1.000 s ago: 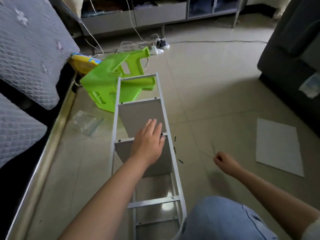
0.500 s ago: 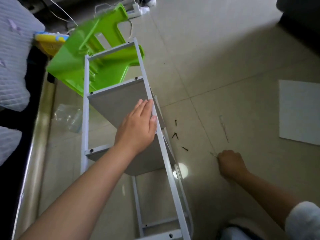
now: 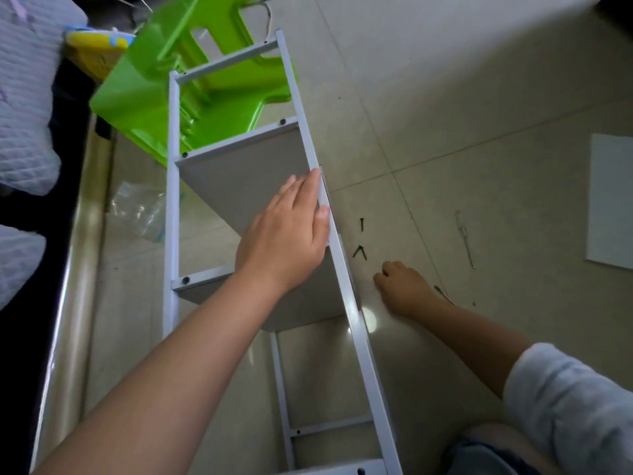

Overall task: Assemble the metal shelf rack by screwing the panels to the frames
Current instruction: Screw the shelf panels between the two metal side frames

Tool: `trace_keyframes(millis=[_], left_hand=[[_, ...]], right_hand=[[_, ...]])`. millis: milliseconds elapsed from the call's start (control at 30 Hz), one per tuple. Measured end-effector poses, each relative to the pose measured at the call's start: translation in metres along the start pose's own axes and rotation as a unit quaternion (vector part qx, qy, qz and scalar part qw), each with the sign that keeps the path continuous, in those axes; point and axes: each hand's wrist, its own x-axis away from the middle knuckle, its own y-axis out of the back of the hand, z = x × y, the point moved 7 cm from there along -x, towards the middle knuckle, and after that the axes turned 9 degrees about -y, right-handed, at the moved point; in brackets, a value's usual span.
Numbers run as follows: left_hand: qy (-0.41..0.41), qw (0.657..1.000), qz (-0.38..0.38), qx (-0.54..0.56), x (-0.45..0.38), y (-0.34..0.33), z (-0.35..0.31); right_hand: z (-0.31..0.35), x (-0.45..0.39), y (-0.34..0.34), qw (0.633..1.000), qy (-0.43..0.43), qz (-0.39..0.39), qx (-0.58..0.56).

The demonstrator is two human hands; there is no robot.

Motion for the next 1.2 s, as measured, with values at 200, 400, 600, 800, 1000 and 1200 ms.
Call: trace_keyframes(millis=[200, 400, 600, 800, 1000, 1200], left_hand=[[0.084, 0.994, 0.05, 0.053, 0.0, -0.005, 0.01], [0.095, 0.994, -0.039, 0.023, 0.01, 0.01, 0.008], [0.243, 0.958, -0.144, -0.046, 0.06, 0.052, 0.088], [0.357, 0.905, -0.118, 0.199, 0.05, 0.041, 0.136], [0.324, 0.927, -0.105, 0.157, 0.057, 0.026, 0.142], [0.341, 0.922, -0.078, 0.168, 0.077, 0.015, 0.138]], right_hand=[[-0.034, 0.007, -0.001, 0.999, -0.046, 0.014, 0.007], [-0.037, 0.0, 0.047, 0.982, -0.085, 0.014, -0.171], [-0.023, 0.002, 0.166, 0.943, -0.068, 0.002, -0.327], [0.026, -0.014, 0.25, 0.868, -0.089, -0.039, -0.487], [0.046, -0.056, 0.277, 0.829, -0.151, -0.022, -0.538], [0.063, -0.057, 0.255, 0.769, -0.214, 0.048, -0.601]])
